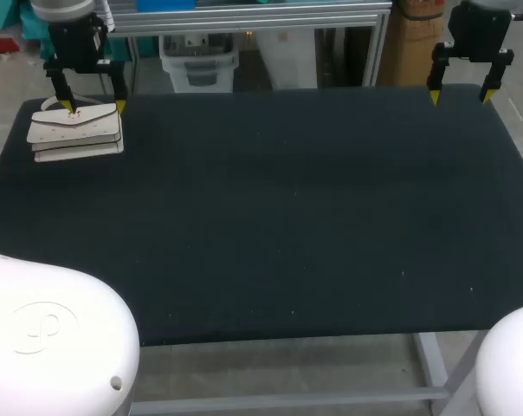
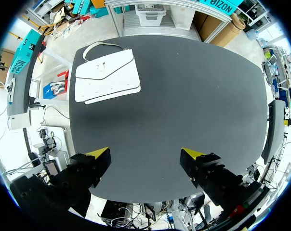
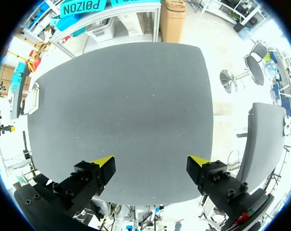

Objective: Pick up the bag, open it, inspect its contents, close it, and place it on the opposite side

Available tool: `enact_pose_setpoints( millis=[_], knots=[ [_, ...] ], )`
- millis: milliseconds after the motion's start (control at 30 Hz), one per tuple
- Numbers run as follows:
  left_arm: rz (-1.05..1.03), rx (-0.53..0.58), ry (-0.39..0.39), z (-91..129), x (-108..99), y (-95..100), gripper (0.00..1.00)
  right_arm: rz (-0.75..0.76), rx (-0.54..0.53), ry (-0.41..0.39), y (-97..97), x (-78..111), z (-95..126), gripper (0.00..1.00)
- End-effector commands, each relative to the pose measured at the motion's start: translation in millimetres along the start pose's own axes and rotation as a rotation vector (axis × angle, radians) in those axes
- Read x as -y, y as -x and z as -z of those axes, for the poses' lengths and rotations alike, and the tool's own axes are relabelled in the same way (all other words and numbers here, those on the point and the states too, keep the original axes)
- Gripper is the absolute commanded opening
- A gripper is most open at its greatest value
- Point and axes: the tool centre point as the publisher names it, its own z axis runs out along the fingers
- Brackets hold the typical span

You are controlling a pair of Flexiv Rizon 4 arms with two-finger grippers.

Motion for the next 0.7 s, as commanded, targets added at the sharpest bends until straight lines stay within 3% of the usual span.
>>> enact_pose_setpoints(
  millis=[33,600,700],
  knots=[
    [0.001,0.002,0.0,0.3,-0.3,-0.5,1.0,0.0,0.002,-0.002,-0.7,-0.1,0.7,1.0],
    [0.001,0.002,0.0,0.3,-0.3,-0.5,1.0,0.0,0.002,-0.002,-0.7,-0.1,0.7,1.0],
    [-0.006,-0.007,-0.019,2.4,-0.6,8.8,1.0,0.144,-0.001,0.067,-10.4,1.3,0.8,1.0]
  ],
)
